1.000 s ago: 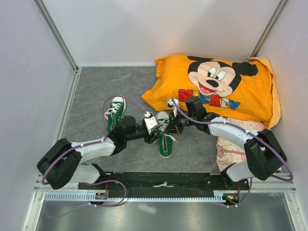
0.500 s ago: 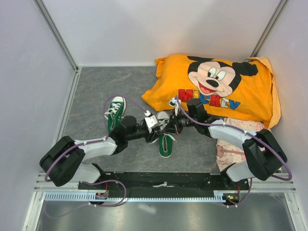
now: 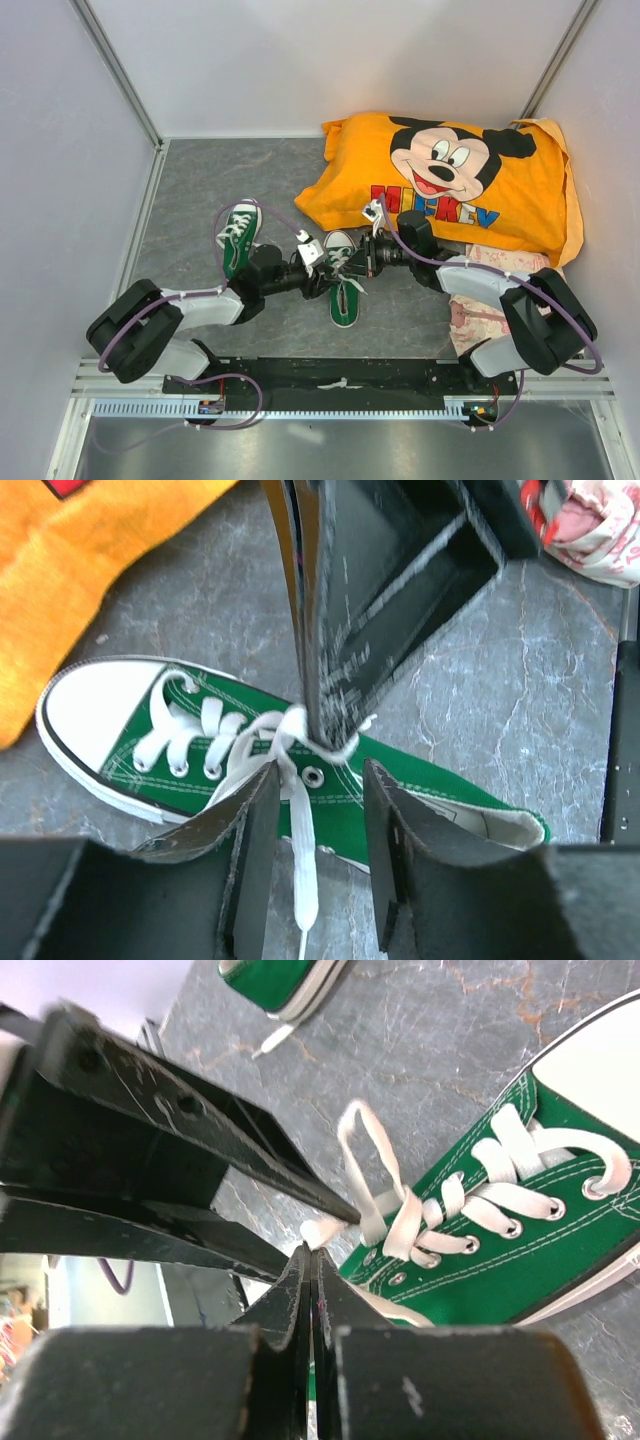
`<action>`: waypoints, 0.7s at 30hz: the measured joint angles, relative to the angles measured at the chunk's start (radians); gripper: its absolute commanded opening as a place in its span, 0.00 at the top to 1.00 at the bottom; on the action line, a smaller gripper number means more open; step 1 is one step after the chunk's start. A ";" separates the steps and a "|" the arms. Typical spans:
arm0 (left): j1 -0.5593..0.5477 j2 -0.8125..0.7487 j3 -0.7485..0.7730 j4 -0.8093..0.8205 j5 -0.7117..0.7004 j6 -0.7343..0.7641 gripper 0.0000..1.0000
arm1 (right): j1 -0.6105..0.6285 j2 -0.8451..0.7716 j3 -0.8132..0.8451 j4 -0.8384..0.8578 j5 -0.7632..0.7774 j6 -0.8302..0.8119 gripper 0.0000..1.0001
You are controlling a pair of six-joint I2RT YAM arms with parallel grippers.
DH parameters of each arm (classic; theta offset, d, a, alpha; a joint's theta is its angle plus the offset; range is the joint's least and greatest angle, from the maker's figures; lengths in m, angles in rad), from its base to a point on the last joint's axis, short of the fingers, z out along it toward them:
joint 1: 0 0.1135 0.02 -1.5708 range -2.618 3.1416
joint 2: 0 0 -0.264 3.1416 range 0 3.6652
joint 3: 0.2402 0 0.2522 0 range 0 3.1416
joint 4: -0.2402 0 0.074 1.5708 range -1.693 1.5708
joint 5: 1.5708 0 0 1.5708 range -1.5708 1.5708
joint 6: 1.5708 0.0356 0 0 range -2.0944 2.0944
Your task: Tie the shoes
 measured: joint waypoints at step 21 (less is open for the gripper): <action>0.000 0.043 -0.012 0.077 -0.017 -0.077 0.73 | -0.006 0.022 -0.020 0.117 -0.017 0.121 1.00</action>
